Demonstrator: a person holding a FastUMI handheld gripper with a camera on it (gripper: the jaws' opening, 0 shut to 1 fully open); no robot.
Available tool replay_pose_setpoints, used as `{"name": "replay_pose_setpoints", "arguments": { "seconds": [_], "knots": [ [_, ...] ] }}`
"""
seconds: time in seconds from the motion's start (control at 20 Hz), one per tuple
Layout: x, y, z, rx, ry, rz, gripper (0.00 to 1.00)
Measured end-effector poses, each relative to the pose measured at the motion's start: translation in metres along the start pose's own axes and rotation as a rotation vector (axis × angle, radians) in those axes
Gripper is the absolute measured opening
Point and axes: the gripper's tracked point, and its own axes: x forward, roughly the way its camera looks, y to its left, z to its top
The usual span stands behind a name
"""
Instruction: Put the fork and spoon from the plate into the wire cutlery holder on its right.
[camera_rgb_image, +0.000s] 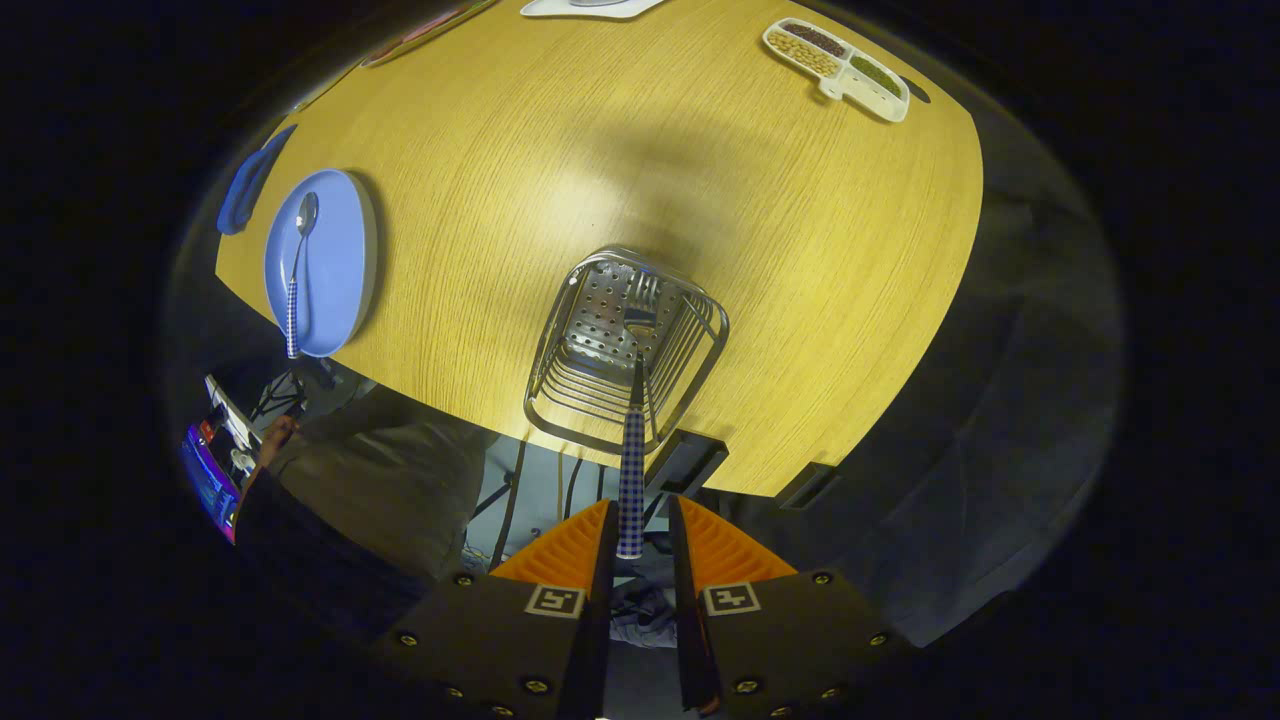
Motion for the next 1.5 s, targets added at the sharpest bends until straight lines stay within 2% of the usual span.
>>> {"name": "replay_pose_setpoints", "arguments": {
  "seconds": [0.2, 0.5, 0.8, 0.95, 1.05, 1.5],
  "knots": [
    [-0.017, 0.004, -0.007, 0.035, -0.069, -0.013, 0.29],
    [-0.035, 0.049, -0.014, 0.079, -0.190, 0.010, 0.29],
    [-0.028, 0.110, -0.026, 0.036, -0.247, 0.030, 0.29],
    [-0.023, 0.150, -0.030, 0.009, -0.256, 0.092, 0.29],
    [-0.022, 0.165, -0.031, -0.013, -0.261, 0.099, 0.29],
    [-0.020, 0.251, 0.007, -0.049, -0.344, 0.159, 0.29]
  ]
}}
